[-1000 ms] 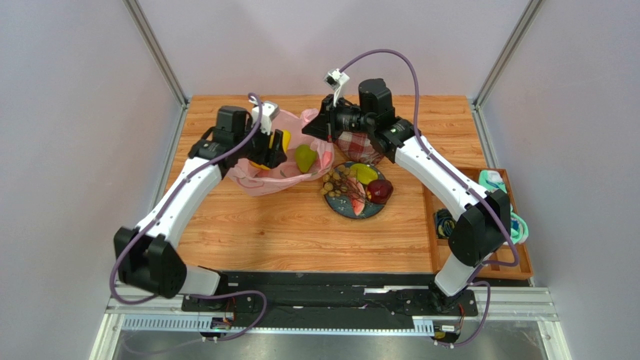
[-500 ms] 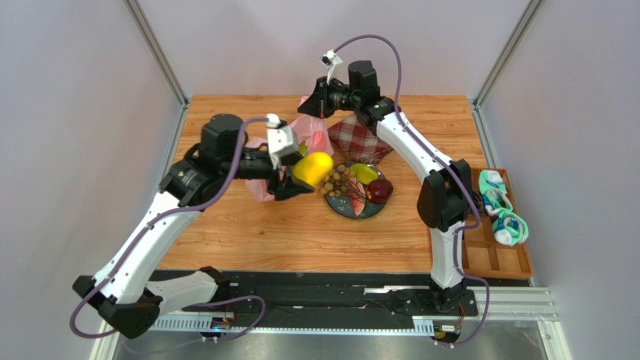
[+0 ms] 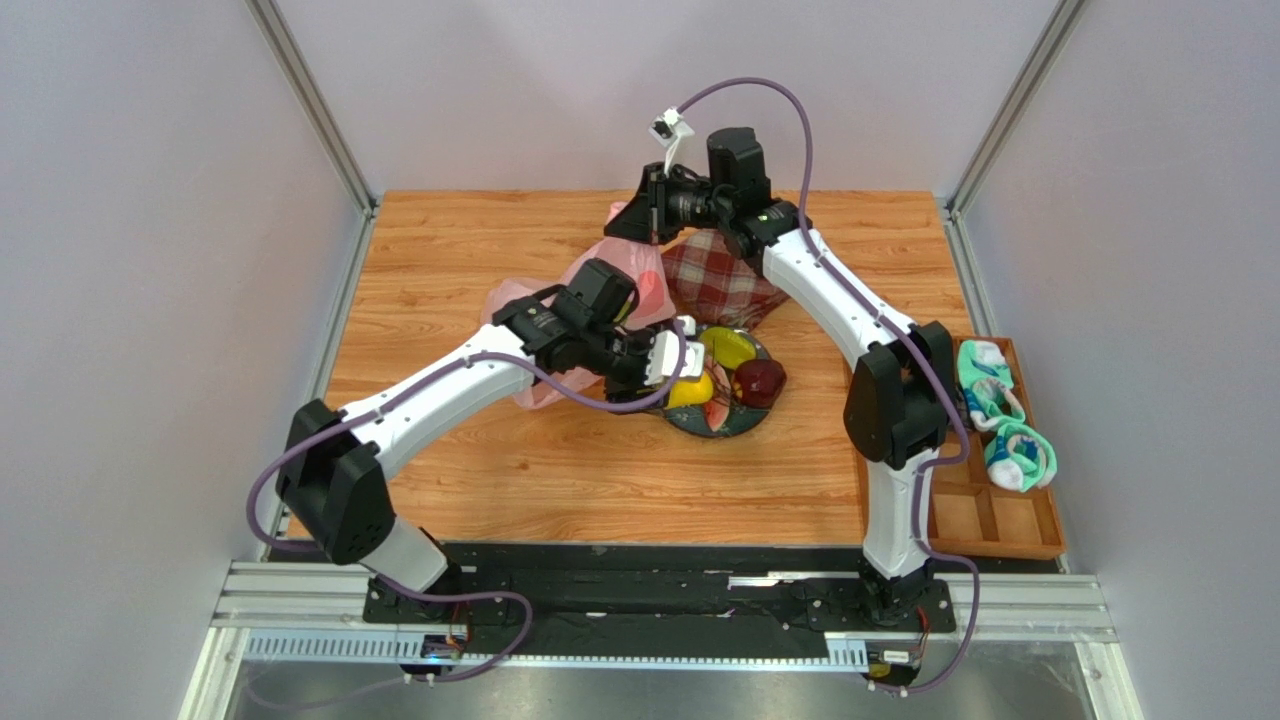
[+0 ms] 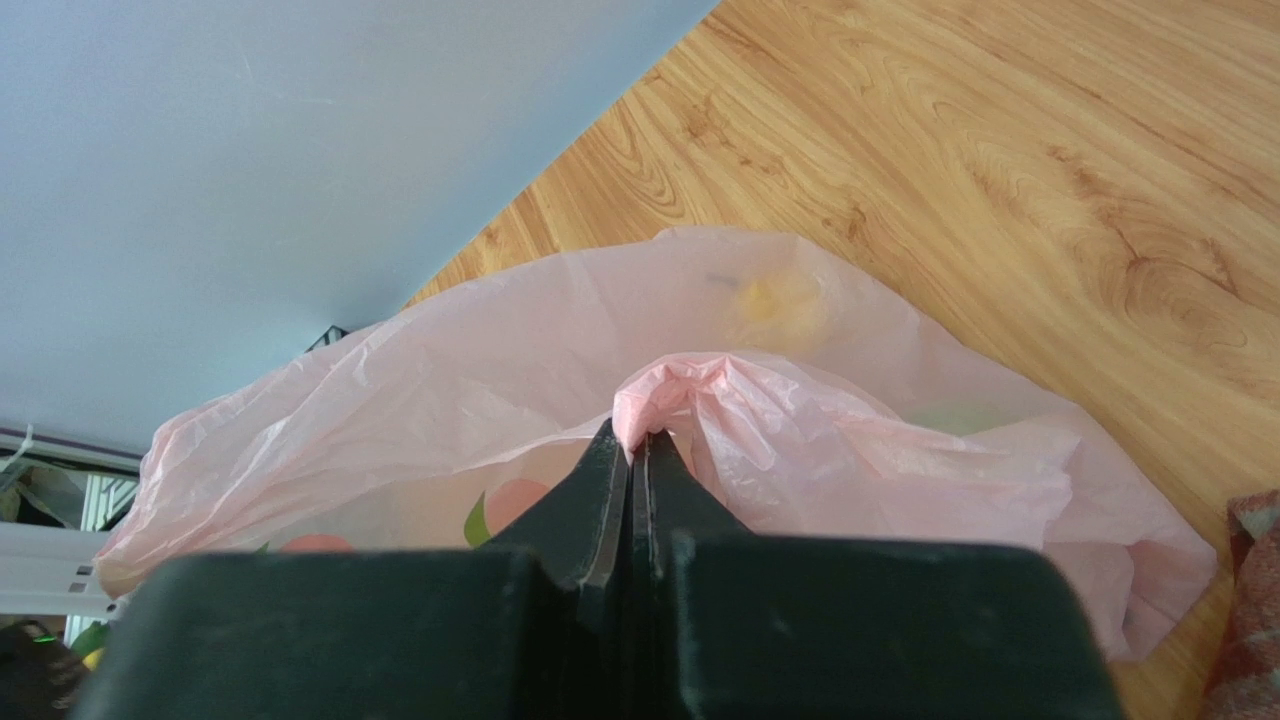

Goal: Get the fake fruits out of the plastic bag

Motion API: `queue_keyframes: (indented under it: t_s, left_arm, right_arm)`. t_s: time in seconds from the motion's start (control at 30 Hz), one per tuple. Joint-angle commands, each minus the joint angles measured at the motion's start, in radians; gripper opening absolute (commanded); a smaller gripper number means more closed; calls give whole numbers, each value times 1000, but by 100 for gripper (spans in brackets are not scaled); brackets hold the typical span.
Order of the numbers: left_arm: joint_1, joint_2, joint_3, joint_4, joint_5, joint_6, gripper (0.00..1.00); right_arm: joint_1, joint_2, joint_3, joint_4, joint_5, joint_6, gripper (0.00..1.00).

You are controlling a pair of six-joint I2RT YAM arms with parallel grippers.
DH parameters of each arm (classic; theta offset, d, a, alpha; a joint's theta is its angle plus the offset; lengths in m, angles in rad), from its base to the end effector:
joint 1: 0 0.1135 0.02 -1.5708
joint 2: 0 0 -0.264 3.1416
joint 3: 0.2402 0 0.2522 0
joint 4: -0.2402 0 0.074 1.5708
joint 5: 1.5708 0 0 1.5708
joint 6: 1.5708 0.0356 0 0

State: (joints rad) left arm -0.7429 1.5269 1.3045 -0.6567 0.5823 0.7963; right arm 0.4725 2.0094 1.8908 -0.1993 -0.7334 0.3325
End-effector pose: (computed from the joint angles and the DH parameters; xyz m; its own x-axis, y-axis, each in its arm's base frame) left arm 0.2274 -0.2354 0.3018 0.1918 0.6344 -0.7488 0.9812 -0.1081 0.1597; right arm 0.4147 0.2387 0.3517 -0.5582 -0.0130 -0.8296 -0.7639 0.3982 0.5078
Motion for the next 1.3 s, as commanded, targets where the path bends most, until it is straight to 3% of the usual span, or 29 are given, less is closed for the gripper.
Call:
queue_keyframes:
  t_s: [0.0,0.17,0.27,0.47,0.73,0.87,1.03,1.07,1.13,1.17,1.2,1.27]
  left_arm:
    - [-18,65,68,-81,-6,374,0]
    - [-35,140,56,-147,-30,656,0]
    - [-46,205,85,-187,-58,736,0]
    - [-70,326,214,-250,-87,755,0]
    - [-78,389,216,-218,-110,749,0]
    - [-85,412,199,-130,-142,706,15]
    - [-101,440,216,-80,-182,612,25]
    - [-107,435,211,-78,-185,603,40]
    - [-113,431,211,-77,-197,569,60]
    - [-115,424,208,-77,-202,561,84]
    - [-116,421,207,-77,-205,554,92]
    - [-116,414,207,-77,-214,543,92]
  right_arm:
    - [3,-81,-12,37,-5,-3,0]
    - [5,-103,-38,52,5,0,0]
    - [9,-115,-58,54,3,3,0]
    - [21,-156,-111,63,5,5,0]
    - [29,-193,-167,70,6,8,0]
    - [28,-198,-174,72,8,16,0]
    - [32,-205,-179,72,8,17,0]
    - [32,-208,-180,72,8,16,0]
    - [32,-210,-182,72,8,16,0]
    - [32,-212,-183,72,5,17,0]
    - [32,-213,-185,72,5,17,0]
    - [34,-216,-187,75,5,16,0]
